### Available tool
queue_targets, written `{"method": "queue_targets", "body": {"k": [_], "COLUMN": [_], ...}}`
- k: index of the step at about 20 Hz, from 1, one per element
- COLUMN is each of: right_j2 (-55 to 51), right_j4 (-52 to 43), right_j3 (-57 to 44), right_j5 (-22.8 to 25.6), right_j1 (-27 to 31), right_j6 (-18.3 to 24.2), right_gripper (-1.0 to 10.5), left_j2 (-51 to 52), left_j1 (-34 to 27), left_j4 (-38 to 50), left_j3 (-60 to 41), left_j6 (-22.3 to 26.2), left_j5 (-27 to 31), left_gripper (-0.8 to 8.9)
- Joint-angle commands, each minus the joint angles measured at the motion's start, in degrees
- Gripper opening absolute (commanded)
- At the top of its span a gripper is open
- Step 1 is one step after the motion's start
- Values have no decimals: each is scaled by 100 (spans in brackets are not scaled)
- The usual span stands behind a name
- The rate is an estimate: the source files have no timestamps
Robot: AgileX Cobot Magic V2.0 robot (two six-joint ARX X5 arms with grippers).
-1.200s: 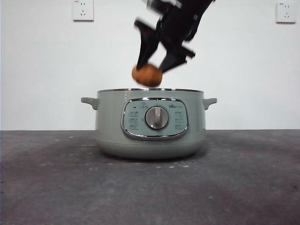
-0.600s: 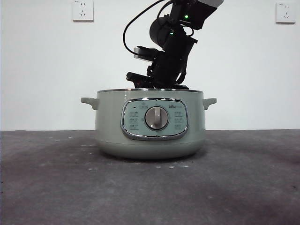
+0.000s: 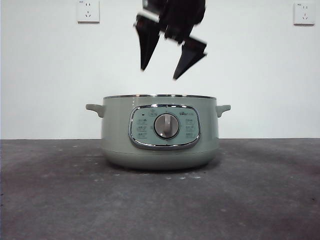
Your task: Pick up the potato,open the lid,put the potato in the pot,close the lid
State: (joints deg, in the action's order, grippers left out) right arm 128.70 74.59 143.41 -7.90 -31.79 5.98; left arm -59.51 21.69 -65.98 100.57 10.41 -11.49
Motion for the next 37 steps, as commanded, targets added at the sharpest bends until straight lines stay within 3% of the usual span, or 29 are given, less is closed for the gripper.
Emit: {"method": "queue_targets", "body": {"k": [1, 9, 17, 25, 32, 37], "right_j2": [-282, -2100, -5552, -8461, -9554, -9674], "right_j4": [442, 455, 455, 452, 452, 452], "right_j3": [302, -125, -3593, -6212, -7010, -7239], "right_j5": [-20, -22, -2, 0, -22, -20], "right_j1": [-9, -13, -13, -13, -13, -13], "right_j6": [-63, -321, -304, -1143, -1637, -1683], "right_gripper": [469, 468, 467, 467, 467, 467], "left_j2": [39, -302, -1244, -2861, -3987, -4505], "left_j1": [0, 0, 153, 522, 678, 675], "left_j4": [275, 584, 1506, 2813, 3897, 4295], "left_j3": [26, 26, 26, 26, 26, 26], "left_j6": [-28, -9, 17, 70, 79, 79], "left_j5": [-48, -223, -507, -501, -492, -494], "left_gripper": [-8, -8, -8, -8, -8, -8]}}
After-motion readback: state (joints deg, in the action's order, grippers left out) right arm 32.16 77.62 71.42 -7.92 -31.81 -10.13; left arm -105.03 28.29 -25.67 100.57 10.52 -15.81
